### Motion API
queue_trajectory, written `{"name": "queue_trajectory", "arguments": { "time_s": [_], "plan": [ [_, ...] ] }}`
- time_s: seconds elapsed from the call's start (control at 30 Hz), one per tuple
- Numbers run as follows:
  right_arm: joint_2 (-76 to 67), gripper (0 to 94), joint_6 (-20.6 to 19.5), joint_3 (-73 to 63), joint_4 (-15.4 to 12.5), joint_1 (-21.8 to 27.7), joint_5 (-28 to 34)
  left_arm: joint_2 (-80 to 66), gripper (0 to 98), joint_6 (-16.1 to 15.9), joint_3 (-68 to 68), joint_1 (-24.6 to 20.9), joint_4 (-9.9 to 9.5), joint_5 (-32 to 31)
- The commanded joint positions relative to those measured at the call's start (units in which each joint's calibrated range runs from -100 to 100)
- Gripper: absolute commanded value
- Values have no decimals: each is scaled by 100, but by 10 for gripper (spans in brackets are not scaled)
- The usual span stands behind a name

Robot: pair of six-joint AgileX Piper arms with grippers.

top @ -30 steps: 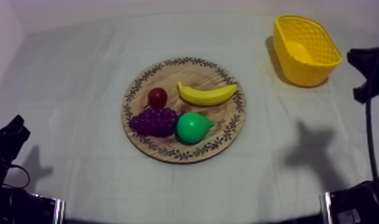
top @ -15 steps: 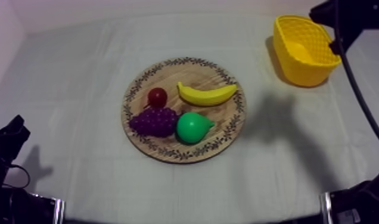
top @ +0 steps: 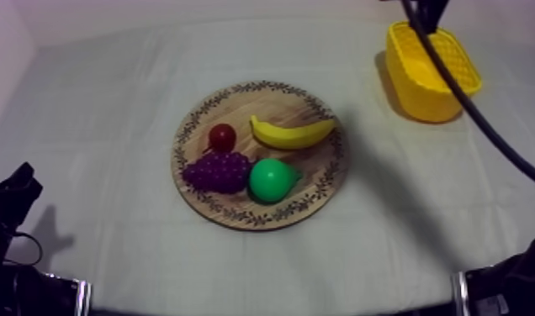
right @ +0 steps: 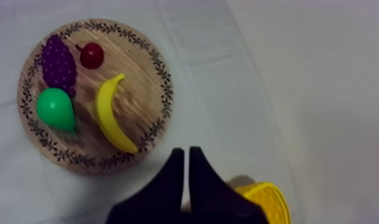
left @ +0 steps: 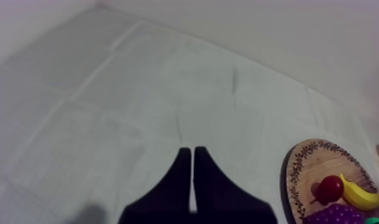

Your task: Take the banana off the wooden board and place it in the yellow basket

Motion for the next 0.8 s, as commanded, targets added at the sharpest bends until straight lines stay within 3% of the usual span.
{"name": "queue_trajectory", "arguments": {
  "time_s": [0.0, 0.77],
  "plan": [
    [230, 18, -8, -383, 15, -76, 117, -5, 1, 2, -1, 2, 3, 0],
    [1395, 85, -503, -1200, 425, -478, 1112, -5, 1, 2, -1, 2, 3, 0]
  ]
}}
